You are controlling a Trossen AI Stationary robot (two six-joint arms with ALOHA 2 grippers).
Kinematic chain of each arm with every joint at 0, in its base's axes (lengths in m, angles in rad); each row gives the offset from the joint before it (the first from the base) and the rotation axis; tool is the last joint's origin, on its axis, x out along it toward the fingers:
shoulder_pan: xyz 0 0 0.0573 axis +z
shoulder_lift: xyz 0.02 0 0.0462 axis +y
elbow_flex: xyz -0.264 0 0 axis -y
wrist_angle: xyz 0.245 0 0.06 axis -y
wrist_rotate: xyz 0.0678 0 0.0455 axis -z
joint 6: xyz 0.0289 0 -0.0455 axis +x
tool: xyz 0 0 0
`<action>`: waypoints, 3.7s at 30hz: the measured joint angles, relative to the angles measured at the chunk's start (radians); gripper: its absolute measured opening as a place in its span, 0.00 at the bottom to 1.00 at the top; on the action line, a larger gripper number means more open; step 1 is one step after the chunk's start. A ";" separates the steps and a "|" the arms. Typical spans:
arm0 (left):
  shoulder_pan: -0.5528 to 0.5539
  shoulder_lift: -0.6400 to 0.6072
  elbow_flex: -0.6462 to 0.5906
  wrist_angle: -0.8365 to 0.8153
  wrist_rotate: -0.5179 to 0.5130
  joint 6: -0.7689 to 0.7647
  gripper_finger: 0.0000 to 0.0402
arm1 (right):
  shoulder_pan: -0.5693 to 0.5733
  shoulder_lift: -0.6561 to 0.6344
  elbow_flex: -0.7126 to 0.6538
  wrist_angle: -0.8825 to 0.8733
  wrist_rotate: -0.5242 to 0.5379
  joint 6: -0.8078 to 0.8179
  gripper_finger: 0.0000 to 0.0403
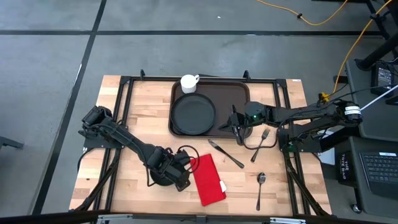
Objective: Set up tray
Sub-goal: Put the black bowl on top of the black plate
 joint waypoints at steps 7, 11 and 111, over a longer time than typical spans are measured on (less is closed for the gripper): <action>-0.036 0.032 0.000 -0.010 -0.020 -0.117 0.31 | 0.062 0.000 0.000 -0.027 0.000 0.012 0.07; -0.042 0.067 0.000 -0.003 0.002 -0.156 0.31 | 0.096 0.000 0.000 -0.023 0.000 0.011 0.07; 0.605 -0.058 0.001 -0.137 0.066 1.390 0.01 | 0.038 0.076 0.000 0.122 0.194 -0.044 0.07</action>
